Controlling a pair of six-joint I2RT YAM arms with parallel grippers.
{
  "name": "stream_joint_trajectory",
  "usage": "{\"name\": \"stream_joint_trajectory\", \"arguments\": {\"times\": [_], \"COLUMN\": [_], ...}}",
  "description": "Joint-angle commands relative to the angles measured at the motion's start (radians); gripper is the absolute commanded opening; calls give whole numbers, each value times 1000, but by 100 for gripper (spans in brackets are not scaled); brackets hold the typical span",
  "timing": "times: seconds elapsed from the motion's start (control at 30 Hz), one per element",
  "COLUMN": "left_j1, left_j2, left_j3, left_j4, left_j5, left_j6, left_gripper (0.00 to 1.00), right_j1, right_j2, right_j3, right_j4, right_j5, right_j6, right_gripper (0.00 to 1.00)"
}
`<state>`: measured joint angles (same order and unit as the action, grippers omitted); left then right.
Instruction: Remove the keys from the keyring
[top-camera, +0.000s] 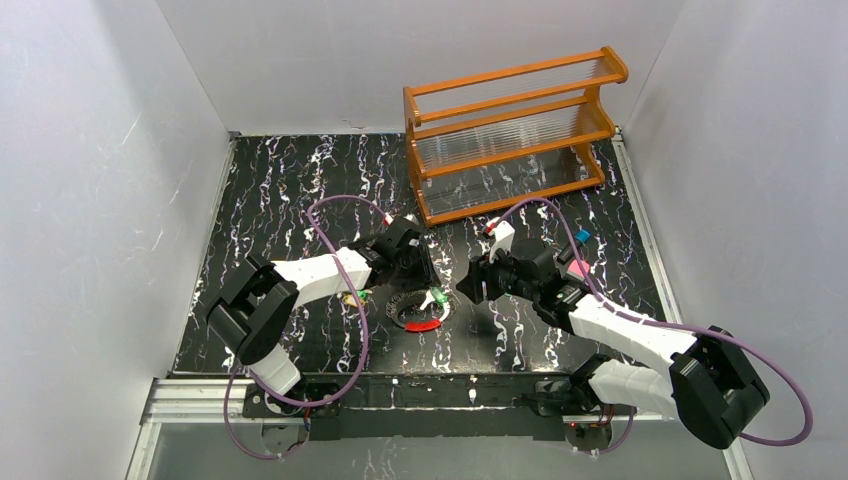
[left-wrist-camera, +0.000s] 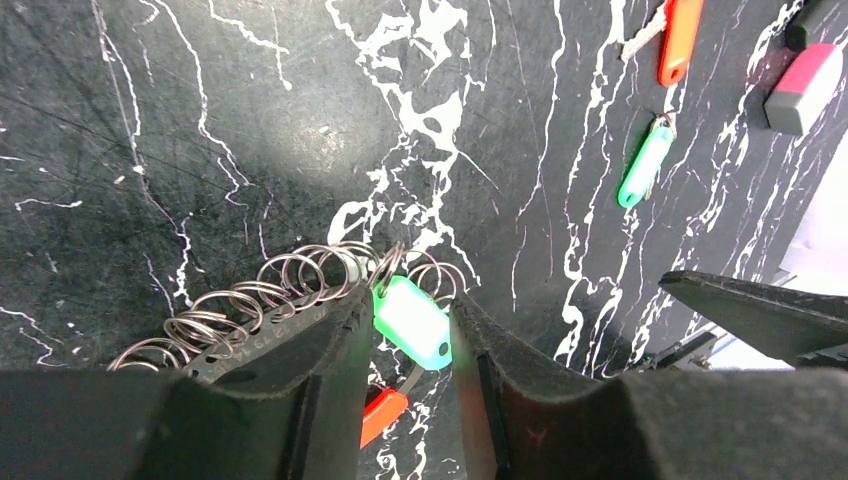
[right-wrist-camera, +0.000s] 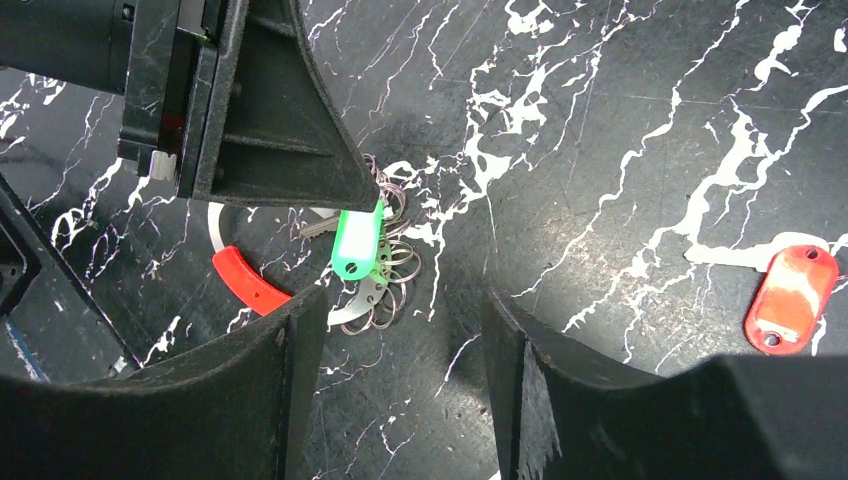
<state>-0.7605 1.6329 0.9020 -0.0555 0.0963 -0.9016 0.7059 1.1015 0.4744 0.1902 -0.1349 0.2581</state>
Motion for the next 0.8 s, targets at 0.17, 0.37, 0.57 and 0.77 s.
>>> {"name": "stream_joint_trajectory", "arguments": {"times": [0.17, 0.37, 0.57, 0.77], "left_j1": [32, 34, 33, 39], "left_j2": [-11, 4, 6, -11], "left_j3": [-56, -66, -74, -98], "left_j4": [8, 36, 51, 75], "left_j5": [58, 97, 108, 92], "left_j6": [-13, -17, -33, -56], "left_gripper": [31, 30, 29, 30], "right_j1": [-11, -12, -14, -14], "right_j2": [-1, 13, 39, 115], "right_j3": [-7, -2, 3, 49], "right_j4": [55, 61, 79, 82], "right_j5": [-13, -26, -51, -100], "right_j6": [4, 6, 28, 109], "right_gripper": [65, 65, 64, 56]}}
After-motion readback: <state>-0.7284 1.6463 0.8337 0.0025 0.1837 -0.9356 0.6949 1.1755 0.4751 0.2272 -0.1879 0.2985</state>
